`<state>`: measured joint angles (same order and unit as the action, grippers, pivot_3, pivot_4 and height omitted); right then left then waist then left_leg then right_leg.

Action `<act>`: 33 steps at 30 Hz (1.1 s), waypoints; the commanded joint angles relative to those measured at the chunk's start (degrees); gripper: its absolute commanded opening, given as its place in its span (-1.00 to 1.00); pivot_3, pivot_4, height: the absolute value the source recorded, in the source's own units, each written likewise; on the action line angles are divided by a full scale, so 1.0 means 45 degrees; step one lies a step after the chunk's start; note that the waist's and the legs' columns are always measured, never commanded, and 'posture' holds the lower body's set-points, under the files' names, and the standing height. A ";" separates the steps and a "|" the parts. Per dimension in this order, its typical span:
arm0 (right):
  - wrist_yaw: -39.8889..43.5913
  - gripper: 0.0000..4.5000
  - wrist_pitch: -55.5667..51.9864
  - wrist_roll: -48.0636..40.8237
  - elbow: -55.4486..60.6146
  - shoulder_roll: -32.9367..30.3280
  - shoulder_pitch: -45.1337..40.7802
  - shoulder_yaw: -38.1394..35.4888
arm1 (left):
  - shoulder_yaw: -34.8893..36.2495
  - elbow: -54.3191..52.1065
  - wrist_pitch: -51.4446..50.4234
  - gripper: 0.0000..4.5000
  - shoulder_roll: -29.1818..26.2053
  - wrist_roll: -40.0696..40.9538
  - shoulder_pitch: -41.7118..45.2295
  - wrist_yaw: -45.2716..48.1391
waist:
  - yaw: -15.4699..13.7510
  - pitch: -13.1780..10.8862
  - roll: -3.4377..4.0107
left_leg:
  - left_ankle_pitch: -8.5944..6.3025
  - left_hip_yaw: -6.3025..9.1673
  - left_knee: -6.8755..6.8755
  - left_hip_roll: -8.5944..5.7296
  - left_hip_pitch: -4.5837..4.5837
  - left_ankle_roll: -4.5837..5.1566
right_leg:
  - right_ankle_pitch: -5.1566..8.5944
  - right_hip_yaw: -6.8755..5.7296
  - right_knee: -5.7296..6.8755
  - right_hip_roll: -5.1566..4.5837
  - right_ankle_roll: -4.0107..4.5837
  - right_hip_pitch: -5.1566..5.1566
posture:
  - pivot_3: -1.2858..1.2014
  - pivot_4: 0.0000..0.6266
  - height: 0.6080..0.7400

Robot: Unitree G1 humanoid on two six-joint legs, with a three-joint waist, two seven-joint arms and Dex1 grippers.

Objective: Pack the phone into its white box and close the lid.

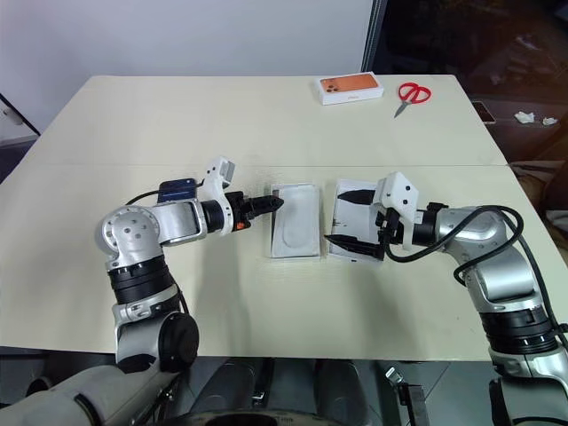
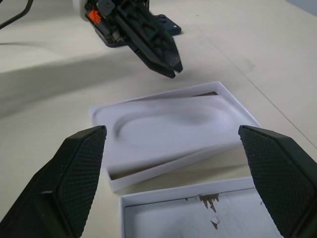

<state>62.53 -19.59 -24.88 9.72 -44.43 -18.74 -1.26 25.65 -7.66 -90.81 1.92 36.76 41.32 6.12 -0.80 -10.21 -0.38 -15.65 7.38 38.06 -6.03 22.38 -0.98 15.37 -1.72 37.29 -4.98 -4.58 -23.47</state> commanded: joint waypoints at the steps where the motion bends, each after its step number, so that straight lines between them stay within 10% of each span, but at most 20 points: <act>1: -0.0066 1.00 0.0208 -0.0039 0.0199 0.0025 -0.0106 -0.0277 | 0.0113 -0.0738 -0.0106 0.93 -0.0258 0.0294 0.0350 0.0291 | 0.0010 0.0000 0.0000 | 0.0000 0.0000 0.0000 0.0000 0.0000 0.0000 | 0.0000 0.0000 0.0001 0.0000 0.0000 0.0000 | 0.03 -0.52 1.00; 7: -0.0379 1.00 0.0483 0.0420 -0.0220 0.0294 -0.0487 -0.0037 | -0.0230 -0.1391 0.1238 0.93 -0.1569 0.0698 0.0397 0.1469 | 0.0010 -0.0001 -0.0001 | 0.0001 0.0000 -0.0001 0.0004 -0.0001 -0.0002 | 0.0000 0.0000 0.0002 0.0004 0.0000 -0.0002 | 0.03 -0.52 1.00; 15: -0.1783 1.00 -0.0590 0.0962 0.0170 0.1341 -0.1753 0.0836 | -0.2731 -0.1883 0.8532 0.93 -0.6174 -0.0809 -0.1911 0.6592 | 0.0045 0.0007 0.0016 | 0.0014 -0.0026 -0.0034 0.0028 -0.0011 -0.0023 | -0.0002 0.0030 0.0006 0.0019 0.0009 -0.0030 | 0.03 -0.52 1.00; 25: -0.5146 -0.99 -0.0825 0.4278 -0.2065 0.4066 -0.3488 0.3191 | -0.2373 0.0110 1.3772 0.97 -0.7919 -0.1341 -0.4498 1.0035 | 0.0035 0.0006 0.0018 | 0.0006 -0.0020 -0.0035 0.0005 0.0007 -0.0004 | -0.0004 0.0035 -0.0007 -0.0003 0.0019 -0.0040 | 0.03 -0.52 1.00; 33: -0.5215 -0.99 0.0891 0.6617 -0.3243 0.3988 -0.3678 0.4826 | -0.2350 0.0237 1.5248 0.97 -0.8145 -0.1641 -0.5526 1.0244 | 0.0063 0.0005 0.0021 | 0.0005 -0.0021 -0.0042 0.0011 0.0007 -0.0002 | -0.0005 0.0037 -0.0001 0.0004 0.0020 -0.0051 | 0.03 -0.52 1.00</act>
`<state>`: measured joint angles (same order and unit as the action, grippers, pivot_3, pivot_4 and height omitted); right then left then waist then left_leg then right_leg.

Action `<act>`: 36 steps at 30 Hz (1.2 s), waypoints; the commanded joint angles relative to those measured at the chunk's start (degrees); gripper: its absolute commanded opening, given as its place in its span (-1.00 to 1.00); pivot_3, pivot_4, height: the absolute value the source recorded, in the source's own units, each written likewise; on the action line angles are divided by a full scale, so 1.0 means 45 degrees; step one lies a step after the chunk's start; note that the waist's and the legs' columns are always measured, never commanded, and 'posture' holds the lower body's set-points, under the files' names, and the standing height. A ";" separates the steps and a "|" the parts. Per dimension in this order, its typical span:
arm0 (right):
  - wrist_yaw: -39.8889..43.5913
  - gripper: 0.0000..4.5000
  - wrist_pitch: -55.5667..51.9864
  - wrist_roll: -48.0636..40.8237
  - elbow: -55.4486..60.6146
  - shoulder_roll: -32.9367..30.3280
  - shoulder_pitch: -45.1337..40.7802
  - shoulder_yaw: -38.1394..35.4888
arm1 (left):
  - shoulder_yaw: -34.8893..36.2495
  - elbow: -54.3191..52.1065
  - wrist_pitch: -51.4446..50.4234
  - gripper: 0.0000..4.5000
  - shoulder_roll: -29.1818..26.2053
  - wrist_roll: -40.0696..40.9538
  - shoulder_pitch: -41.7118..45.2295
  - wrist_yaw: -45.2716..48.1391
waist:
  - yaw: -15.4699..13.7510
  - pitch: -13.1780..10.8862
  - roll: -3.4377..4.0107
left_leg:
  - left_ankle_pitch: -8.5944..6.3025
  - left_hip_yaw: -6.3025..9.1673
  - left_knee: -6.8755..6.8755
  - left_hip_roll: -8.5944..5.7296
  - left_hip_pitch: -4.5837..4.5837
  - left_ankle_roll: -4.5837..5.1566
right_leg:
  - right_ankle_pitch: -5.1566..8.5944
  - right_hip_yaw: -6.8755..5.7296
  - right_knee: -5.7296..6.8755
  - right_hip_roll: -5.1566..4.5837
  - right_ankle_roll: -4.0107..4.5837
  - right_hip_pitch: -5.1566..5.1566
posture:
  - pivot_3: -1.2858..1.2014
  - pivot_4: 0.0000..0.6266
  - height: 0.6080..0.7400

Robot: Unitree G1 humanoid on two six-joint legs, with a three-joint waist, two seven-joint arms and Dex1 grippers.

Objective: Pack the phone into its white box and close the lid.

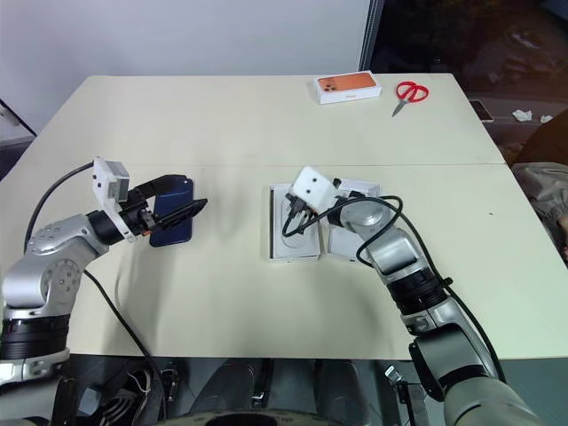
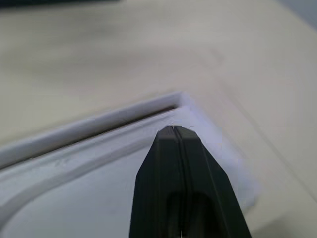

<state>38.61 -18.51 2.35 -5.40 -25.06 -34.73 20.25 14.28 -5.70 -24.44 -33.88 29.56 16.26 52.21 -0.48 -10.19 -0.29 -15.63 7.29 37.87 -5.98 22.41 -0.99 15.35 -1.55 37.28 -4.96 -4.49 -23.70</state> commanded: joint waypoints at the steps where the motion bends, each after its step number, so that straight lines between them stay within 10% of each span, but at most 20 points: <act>1: 0.0160 -0.99 0.0831 0.0802 0.0029 -0.0454 -0.0120 0.0159 | 0.0167 -0.0277 0.0485 0.97 -0.0162 0.0052 0.0019 0.0009 | -0.0015 0.0000 -0.0001 | 0.0000 0.0000 0.0002 -0.0003 0.0000 0.0001 | 0.0000 0.0000 0.0000 -0.0001 0.0000 0.0002 | 0.03 -0.52 1.00; 27: 0.0086 -0.99 0.1733 0.2847 -0.1924 0.1073 -0.0452 0.0906 | -0.0232 -0.1059 0.0564 0.97 -0.0053 0.0070 0.0130 -0.0756 | 0.0305 0.0005 -0.0004 | 0.0009 -0.0008 -0.0015 0.0074 -0.0023 -0.0020 | -0.0014 0.0010 0.0007 0.0078 0.0022 -0.0001 | 0.03 -0.52 1.00; 36: 0.1008 -0.99 -0.1263 0.0224 0.0396 0.2388 -0.0880 -0.0768 | -0.0243 -0.0918 0.0749 0.97 -0.0007 -0.0013 0.0093 -0.0974 | 0.0339 0.0004 -0.0002 | 0.0009 -0.0008 -0.0027 0.0075 -0.0016 -0.0019 | -0.0015 0.0012 0.0002 0.0076 0.0024 -0.0012 | 0.03 -0.52 1.00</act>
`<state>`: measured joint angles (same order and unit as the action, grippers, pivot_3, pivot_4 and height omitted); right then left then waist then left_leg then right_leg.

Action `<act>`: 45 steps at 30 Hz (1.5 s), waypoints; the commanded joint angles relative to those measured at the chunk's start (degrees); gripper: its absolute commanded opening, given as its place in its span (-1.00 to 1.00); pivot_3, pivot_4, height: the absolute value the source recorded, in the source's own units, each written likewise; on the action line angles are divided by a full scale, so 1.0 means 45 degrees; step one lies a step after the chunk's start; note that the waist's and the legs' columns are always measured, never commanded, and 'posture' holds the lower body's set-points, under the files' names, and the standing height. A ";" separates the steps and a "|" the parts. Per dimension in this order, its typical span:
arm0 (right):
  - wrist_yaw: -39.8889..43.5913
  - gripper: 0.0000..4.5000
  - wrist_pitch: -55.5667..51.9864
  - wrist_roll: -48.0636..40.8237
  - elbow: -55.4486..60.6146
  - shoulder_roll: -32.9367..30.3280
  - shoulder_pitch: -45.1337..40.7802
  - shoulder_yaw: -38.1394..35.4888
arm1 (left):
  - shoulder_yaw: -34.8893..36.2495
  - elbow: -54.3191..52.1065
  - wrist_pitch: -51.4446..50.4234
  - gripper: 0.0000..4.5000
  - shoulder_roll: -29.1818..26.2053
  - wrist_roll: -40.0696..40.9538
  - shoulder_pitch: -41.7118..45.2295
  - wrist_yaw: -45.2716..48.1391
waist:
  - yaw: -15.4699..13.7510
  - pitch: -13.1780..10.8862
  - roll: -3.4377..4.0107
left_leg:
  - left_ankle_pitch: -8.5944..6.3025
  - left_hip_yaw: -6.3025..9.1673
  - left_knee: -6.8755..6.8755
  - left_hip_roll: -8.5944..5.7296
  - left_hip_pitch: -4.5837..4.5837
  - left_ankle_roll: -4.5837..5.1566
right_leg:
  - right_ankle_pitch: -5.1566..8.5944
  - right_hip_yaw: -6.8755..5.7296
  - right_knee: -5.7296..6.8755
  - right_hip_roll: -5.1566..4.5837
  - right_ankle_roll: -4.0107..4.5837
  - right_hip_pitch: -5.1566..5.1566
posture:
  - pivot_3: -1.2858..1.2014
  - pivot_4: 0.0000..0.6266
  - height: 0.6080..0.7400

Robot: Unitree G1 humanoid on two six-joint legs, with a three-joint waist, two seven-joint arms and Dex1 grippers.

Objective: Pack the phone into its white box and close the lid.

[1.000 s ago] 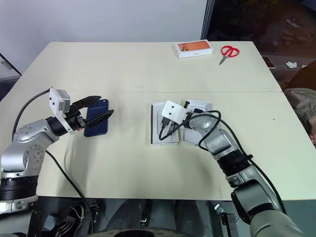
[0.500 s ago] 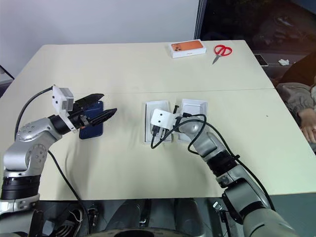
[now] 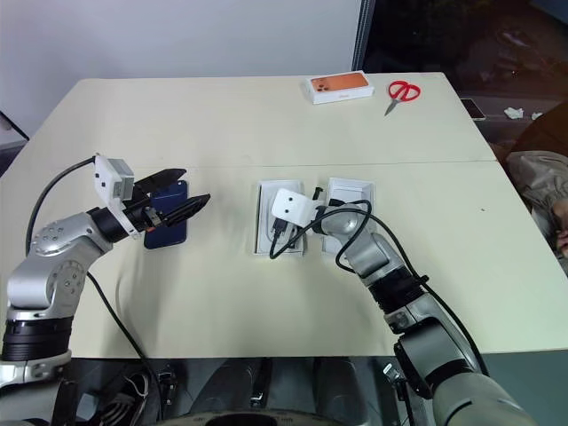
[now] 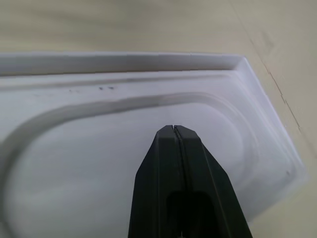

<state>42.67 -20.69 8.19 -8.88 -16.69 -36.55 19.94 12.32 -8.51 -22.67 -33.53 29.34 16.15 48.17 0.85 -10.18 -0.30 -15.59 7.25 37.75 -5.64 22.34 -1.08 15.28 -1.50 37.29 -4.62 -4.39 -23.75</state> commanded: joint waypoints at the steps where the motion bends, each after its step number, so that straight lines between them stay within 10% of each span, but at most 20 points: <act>1: -0.0002 -0.99 -0.0682 -0.0927 0.1081 0.0432 -0.0628 -0.0760 | 0.0168 -0.0229 0.0388 0.97 -0.0070 0.0015 0.0171 -0.0089 | 0.0043 0.0000 0.0001 | 0.0001 -0.0004 -0.0015 0.0005 0.0000 -0.0001 | -0.0001 0.0004 0.0001 0.0001 0.0003 -0.0012 | 0.03 -0.52 1.00; 13: 0.0817 -0.99 0.1269 0.1581 0.0445 -0.2181 -0.1107 0.1083 | -0.0009 -0.0082 0.0612 0.97 -0.0059 -0.0044 0.0225 -0.0086 | 0.0069 0.0002 -0.0005 | 0.0020 -0.0078 -0.0090 0.0016 0.0009 -0.0029 | -0.0005 0.0057 -0.0003 0.0002 0.0007 -0.0078 | 0.03 -0.52 1.00; 45: 0.1141 -0.99 0.1899 0.3893 -0.0668 -0.0281 -0.0847 0.2947 | -0.0143 -0.0378 0.0632 0.97 -0.0060 -0.0133 -0.0004 -0.0171 | 0.0041 0.0038 -0.0057 | 0.0034 -0.0186 -0.0112 0.0080 -0.0018 -0.0055 | -0.0028 0.0177 0.0042 0.0078 0.0042 -0.0140 | 0.03 -0.52 1.00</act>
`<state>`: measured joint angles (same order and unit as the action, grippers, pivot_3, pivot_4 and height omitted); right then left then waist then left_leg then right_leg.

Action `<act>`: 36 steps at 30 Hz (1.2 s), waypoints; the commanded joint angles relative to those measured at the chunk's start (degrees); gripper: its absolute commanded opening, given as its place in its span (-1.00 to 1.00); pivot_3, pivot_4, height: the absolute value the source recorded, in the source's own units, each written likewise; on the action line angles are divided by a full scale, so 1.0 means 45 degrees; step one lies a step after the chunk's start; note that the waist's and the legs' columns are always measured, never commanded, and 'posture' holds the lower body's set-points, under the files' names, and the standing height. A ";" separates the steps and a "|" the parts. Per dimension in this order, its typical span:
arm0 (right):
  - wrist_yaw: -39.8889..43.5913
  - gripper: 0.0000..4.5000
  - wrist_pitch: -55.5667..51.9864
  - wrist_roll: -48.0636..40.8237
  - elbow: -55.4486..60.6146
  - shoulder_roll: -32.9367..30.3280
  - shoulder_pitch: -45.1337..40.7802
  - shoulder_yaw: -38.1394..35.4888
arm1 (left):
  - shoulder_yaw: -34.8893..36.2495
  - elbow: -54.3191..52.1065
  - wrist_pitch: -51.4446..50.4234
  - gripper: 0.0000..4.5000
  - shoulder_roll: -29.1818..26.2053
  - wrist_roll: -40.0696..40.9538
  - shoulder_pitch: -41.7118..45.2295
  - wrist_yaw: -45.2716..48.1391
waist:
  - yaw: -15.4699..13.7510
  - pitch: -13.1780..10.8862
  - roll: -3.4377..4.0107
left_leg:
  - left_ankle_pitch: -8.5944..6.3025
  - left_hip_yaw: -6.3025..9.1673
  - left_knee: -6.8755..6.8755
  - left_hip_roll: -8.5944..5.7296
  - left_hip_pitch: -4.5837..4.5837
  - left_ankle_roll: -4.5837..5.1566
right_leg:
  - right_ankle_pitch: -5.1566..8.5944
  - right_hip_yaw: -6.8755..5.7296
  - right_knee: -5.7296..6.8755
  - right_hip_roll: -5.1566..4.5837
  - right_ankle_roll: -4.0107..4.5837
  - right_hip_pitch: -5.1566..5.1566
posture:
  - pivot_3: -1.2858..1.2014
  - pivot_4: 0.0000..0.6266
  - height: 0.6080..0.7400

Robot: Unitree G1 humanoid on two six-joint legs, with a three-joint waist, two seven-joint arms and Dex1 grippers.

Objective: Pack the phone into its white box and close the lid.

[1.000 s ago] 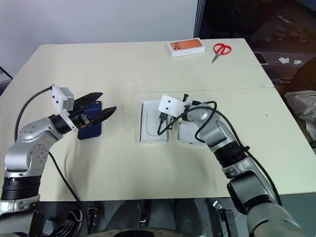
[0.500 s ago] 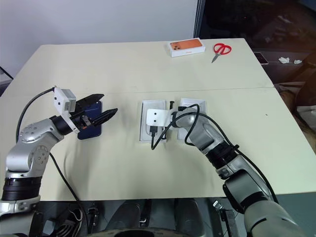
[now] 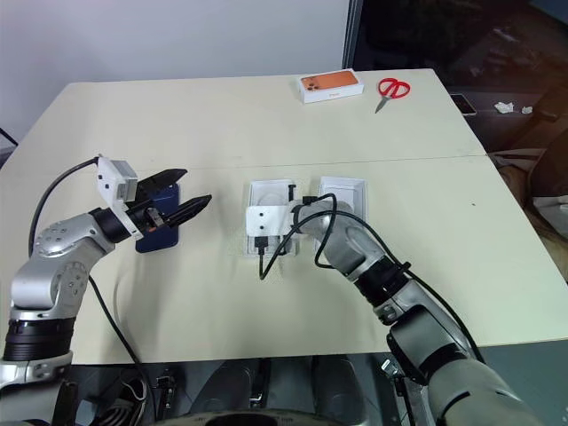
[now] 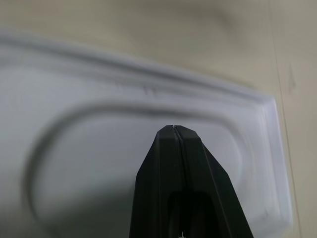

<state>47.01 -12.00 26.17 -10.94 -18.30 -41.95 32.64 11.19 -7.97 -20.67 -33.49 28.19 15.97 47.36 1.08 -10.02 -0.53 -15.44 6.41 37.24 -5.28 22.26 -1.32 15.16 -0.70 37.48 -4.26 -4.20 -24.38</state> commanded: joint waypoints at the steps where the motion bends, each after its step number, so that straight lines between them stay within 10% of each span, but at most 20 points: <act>1: 0.0164 -0.99 -0.0034 -0.0222 -0.0154 0.0044 0.0418 -0.0043 | 0.0114 -0.0515 0.0188 0.97 -0.0073 0.0131 0.0029 0.0010 | -0.0018 0.0004 -0.0006 | 0.0000 -0.0002 0.0001 0.0000 0.0000 0.0000 | -0.0002 0.0002 0.0000 0.0000 0.0003 0.0001 | 0.03 -0.52 1.00; 9: 0.0520 -0.99 -0.0639 -0.1911 0.0829 -0.0319 0.0767 -0.1892 | 0.0163 -0.0367 0.0474 0.97 -0.0243 -0.0075 -0.0207 0.0186 | -0.0055 0.0003 -0.0005 | 0.0000 -0.0006 0.0000 -0.0002 0.0000 0.0001 | -0.0003 0.0007 -0.0001 0.0001 0.0005 0.0000 | 0.03 -0.52 1.00; 14: 0.0101 -0.99 -0.3659 -0.6217 0.1794 0.1437 0.0299 -0.5736 | -0.0020 -0.0036 0.0688 0.97 -0.0663 -0.0287 -0.0297 0.0752 | 0.0009 -0.0003 -0.0002 | -0.0001 -0.0010 -0.0004 0.0009 0.0005 0.0001 | -0.0010 0.0015 -0.0002 0.0009 0.0015 -0.0011 | 0.03 -0.52 1.00; 24: 0.1133 -0.99 -0.2418 -0.7401 0.2443 -0.1056 0.1315 -0.6575 | 0.0145 0.0644 0.0470 0.97 -0.1000 -0.0214 -0.0007 0.0991 | -0.0005 -0.0004 0.0000 | -0.0041 -0.0030 -0.0011 0.0017 0.0016 0.0071 | -0.0021 0.0029 -0.0029 0.0018 0.0031 -0.0020 | 0.03 -0.52 1.00; 36: 0.0759 -0.99 -0.1267 -0.7749 0.2389 -0.0896 0.1334 -0.5964 | 0.1066 0.2155 -0.1967 0.97 -0.1112 0.0360 0.0604 -0.0384 | -0.0056 -0.0004 -0.0001 | -0.0035 -0.0031 -0.0011 0.0036 0.0012 0.0060 | -0.0021 0.0031 -0.0004 0.0033 0.0031 -0.0032 | 0.03 -0.52 1.00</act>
<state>50.36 -18.36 -7.26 -2.45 -22.89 -34.54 5.84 13.63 2.56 -28.04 -37.39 28.26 17.45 46.50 0.83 -10.04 -0.54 -15.59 6.28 37.20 -5.12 22.32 -1.06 15.06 -0.56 37.46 -4.12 -4.06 -24.52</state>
